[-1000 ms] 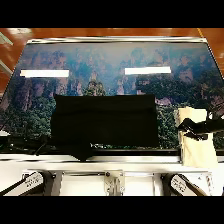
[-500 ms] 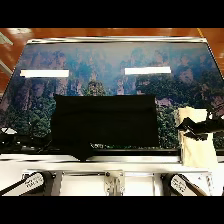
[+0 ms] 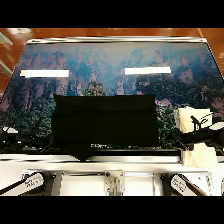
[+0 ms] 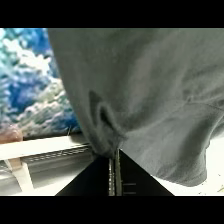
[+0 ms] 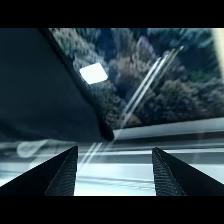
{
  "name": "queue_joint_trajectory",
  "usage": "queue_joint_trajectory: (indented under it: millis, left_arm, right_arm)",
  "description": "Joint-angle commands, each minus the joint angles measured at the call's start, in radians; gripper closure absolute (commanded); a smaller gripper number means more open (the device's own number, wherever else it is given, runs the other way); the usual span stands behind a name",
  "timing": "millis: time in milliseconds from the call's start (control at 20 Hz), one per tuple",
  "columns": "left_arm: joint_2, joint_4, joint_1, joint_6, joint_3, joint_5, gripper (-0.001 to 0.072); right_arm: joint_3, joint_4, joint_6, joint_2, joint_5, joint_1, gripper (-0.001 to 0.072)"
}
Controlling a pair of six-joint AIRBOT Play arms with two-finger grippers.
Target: Fold the shirts.
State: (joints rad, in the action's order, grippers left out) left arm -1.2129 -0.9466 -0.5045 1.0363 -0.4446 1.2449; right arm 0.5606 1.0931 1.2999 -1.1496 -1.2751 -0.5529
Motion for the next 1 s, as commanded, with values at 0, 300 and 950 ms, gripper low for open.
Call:
queue_joint_trajectory:
  millis: [0, 300, 950]
  left_arm:
    - [-0.001, 0.001, 0.000, -0.004, -0.002, 0.013, 0.0666]
    - [-0.001, 0.001, 0.000, -0.004, -0.003, 0.012, 0.0667]
    - [0.005, -0.002, 0.000, -0.003, -0.106, 0.048, 0.0667]
  right_arm:
    - [-0.060, -0.052, -0.027, -0.001, 0.035, 0.000, 0.0129]
    - [-0.109, -0.171, -0.057, -0.013, 0.089, 0.000, 0.0129]
    - [-0.036, -0.238, -0.054, -0.145, 0.206, 0.210, 0.0649]
